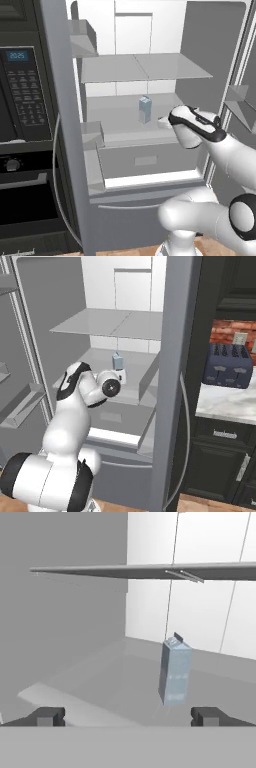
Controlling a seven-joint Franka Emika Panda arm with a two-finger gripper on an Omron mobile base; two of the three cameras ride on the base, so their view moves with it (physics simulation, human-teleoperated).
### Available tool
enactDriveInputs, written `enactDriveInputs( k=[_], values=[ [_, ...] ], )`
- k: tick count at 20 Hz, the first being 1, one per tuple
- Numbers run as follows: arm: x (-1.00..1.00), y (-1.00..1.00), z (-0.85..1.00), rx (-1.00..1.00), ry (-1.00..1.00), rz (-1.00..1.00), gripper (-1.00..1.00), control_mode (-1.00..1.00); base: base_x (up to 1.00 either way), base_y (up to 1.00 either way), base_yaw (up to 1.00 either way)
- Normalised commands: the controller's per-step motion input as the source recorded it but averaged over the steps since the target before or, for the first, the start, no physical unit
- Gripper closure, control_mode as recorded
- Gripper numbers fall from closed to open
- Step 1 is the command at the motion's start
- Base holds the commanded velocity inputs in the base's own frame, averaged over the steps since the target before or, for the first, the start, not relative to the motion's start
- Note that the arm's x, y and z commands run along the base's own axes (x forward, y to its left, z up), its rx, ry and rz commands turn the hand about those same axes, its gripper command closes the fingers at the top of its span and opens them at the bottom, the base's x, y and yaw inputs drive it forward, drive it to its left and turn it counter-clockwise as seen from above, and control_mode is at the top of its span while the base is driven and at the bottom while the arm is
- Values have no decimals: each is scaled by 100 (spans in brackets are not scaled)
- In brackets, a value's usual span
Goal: Take a sugar cube from the saucer and place it inside the coffee. Then, grab milk from the fridge and place it next to the coffee on the counter to sweeten the coffee.
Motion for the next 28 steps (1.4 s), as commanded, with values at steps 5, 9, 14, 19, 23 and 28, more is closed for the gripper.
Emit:
enactDriveInputs(
  k=[5, 9, 14, 19, 23, 28],
  values=[
    [31, 0, -5, -3, 0, 0, -100, -100, 0, 0, 0],
    [24, -3, -14, -3, -2, 0, -100, -100, 0, 0, 0],
    [16, -9, -8, -2, -9, 0, -100, -100, 0, 0, 0],
    [19, -4, -3, 0, -11, 0, -100, -100, 0, 0, 0],
    [30, 0, -5, 0, -4, 0, -100, -100, 0, 0, 0],
    [34, 0, -17, 0, 0, 0, -100, -100, 0, 0, 0]
  ],
)
